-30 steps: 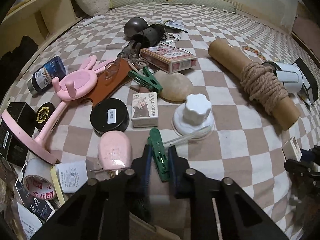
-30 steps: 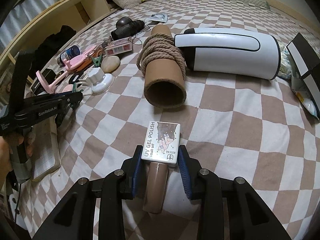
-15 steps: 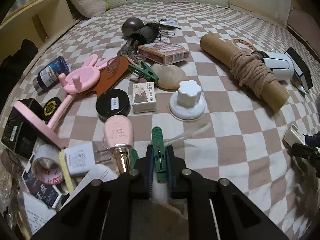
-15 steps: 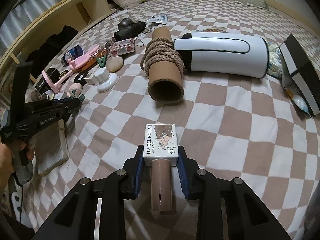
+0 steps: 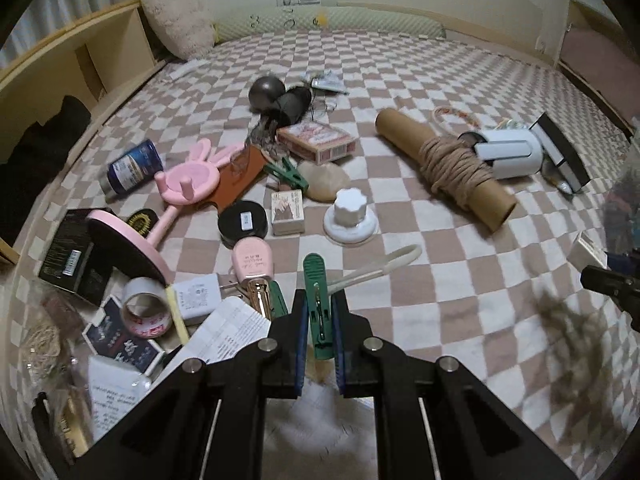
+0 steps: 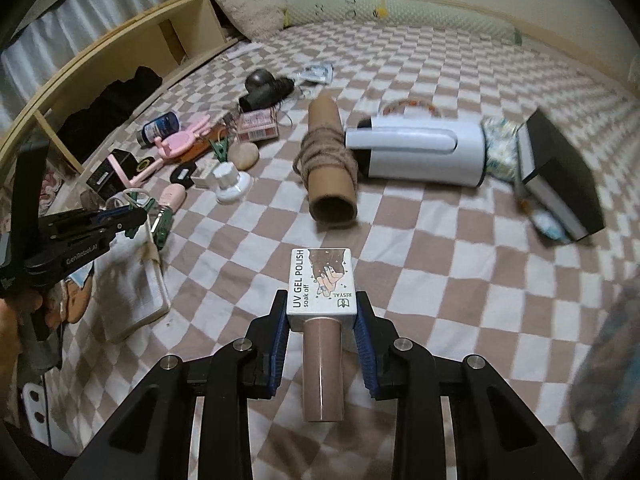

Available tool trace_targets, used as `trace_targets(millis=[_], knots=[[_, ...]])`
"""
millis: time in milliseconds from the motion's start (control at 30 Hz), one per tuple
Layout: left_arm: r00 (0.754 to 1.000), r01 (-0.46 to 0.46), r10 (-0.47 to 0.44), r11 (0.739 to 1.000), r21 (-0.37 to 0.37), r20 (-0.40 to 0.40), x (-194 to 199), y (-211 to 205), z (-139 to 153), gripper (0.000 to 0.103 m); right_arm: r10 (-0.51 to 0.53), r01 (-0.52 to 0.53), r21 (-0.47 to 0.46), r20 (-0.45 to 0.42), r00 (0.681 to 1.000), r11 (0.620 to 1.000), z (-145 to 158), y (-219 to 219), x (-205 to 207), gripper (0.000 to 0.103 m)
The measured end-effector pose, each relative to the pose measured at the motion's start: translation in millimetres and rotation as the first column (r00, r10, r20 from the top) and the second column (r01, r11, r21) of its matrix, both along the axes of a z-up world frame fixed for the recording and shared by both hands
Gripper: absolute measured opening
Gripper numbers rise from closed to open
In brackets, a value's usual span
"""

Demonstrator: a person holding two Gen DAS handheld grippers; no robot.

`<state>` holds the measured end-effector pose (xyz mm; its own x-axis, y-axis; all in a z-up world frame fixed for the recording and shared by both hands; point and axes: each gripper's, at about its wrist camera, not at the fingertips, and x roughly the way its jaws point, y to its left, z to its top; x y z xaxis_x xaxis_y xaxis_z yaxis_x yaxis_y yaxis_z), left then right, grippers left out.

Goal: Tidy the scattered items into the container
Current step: 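Carry the clothespin and polish bottle with both tools over the clear plastic box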

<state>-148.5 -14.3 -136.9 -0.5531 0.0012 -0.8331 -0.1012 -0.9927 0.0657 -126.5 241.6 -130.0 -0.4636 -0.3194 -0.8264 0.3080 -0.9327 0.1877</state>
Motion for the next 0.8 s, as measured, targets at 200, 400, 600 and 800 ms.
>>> trace_targets(millis=[200,400,600,800], knots=[[0.999,0.003,-0.003,1.0,0.002,-0.044,11.2,8.0,37.2,0.011,-0.043,0.044,0.019,-0.057,0.997,0.999,39.2,14.5,13.8,0.032],[0.994,0.041,-0.04,0.999,0.007,-0.104,22.1,28.8,81.8,0.011,-0.104,0.109,0.031,-0.135,0.985,0.994,80.8,34.7,27.4,0.032],[0.979,0.098,-0.098,0.995,-0.006,-0.178,31.2,62.6,131.9,0.011,-0.171,0.179,0.02,-0.214,0.962,0.984,121.9,63.1,46.3,0.032],[0.957,0.167,-0.16,0.986,0.005,-0.242,42.8,101.8,174.1,0.011,-0.209,0.226,0.027,-0.279,0.937,0.974,153.7,89.0,68.3,0.032]])
